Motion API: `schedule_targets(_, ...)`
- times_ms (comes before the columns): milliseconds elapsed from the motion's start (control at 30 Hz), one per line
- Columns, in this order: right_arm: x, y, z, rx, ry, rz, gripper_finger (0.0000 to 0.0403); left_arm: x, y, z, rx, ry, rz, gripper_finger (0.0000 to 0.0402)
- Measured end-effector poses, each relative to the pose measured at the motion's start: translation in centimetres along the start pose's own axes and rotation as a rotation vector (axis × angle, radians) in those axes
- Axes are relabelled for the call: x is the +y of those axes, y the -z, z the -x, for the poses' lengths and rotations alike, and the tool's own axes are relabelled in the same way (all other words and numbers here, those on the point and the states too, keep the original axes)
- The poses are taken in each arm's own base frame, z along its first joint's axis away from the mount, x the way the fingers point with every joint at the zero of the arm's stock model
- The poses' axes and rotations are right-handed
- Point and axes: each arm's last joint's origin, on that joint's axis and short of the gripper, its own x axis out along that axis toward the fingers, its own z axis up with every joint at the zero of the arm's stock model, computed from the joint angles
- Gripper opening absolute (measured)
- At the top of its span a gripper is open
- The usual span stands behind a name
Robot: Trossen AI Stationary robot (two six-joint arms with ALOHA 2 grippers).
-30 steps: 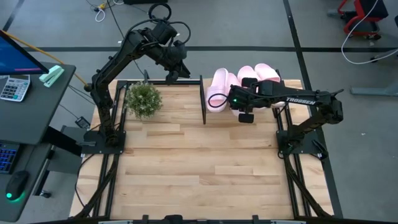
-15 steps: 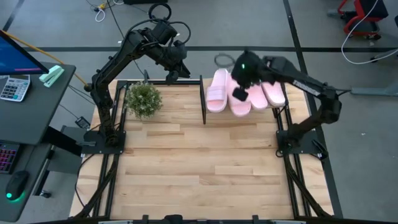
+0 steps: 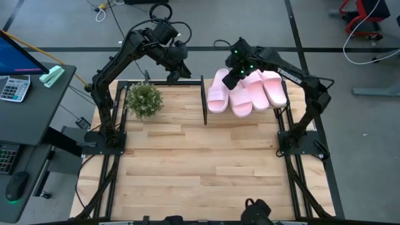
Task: Pick and place slides into the shelf
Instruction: Adjust the slides on the shelf
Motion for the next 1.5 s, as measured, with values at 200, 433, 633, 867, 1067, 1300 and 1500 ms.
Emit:
schedule_targets(200,0.2,-0.4,-2.0,0.020,-0.028,0.009,0.0001,0.0,0.0,0.0,0.000,0.000,0.005,0.0078)
schedule_targets(433,1.2,-1.2,-0.3,-0.111,-0.116,0.011,0.0000,0.0,0.0,0.0,0.000,0.000,0.003,0.0087)
schedule_targets(633,0.4,-1.1,0.5,-0.130,0.005,0.003,0.0000,0.0,0.0,0.0,0.000,0.000,0.000,0.0087)
schedule_targets(867,-0.8,-0.7,-1.2,-0.036,0.060,-0.036,0.0000,0.0,0.0,0.0,0.000,0.000,0.000,0.0081)
schedule_targets(1067,-0.9,-0.8,-2.4,-0.014,0.080,-0.051,0.0000,0.0,0.0,0.0,0.000,0.000,0.000,0.0088)
schedule_targets(1300,-0.2,-1.2,-3.0,-0.032,-0.051,-0.039,0.0000,0.0,0.0,0.0,0.000,0.000,0.000,0.0083)
schedule_targets(1500,-0.2,-1.2,-2.9,-0.034,-0.061,-0.041,0.0000,0.0,0.0,0.0,0.000,0.000,0.000,0.0082)
